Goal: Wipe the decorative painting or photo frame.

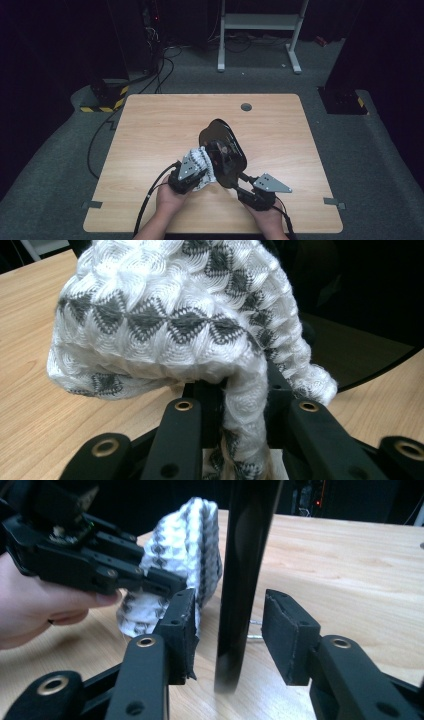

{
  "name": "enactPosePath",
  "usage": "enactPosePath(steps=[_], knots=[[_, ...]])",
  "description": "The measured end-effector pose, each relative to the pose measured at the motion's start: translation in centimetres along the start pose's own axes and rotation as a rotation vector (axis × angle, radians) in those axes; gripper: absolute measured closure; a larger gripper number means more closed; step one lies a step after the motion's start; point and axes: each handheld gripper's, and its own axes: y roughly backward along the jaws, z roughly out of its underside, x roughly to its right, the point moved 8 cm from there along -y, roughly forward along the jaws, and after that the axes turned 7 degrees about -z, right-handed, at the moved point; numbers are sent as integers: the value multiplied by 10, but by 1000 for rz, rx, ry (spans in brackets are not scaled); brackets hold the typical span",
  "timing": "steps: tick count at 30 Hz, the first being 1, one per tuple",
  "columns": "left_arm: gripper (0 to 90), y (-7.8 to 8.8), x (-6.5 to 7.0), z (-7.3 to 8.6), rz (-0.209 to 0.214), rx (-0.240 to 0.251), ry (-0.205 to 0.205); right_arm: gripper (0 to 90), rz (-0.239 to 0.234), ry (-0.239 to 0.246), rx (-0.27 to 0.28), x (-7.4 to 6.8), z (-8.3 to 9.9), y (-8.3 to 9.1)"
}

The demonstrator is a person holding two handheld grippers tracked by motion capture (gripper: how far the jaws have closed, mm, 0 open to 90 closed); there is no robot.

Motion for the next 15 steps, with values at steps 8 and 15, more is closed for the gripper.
enactPosePath(steps=[8, 15], knots=[[752, -1, 1, 1, -1, 1, -22, 548, 14, 32, 28, -4, -19, 4], [752, 2, 6, -3, 24, 16, -14, 553, 21, 45, 78, -2, -47, 10]])
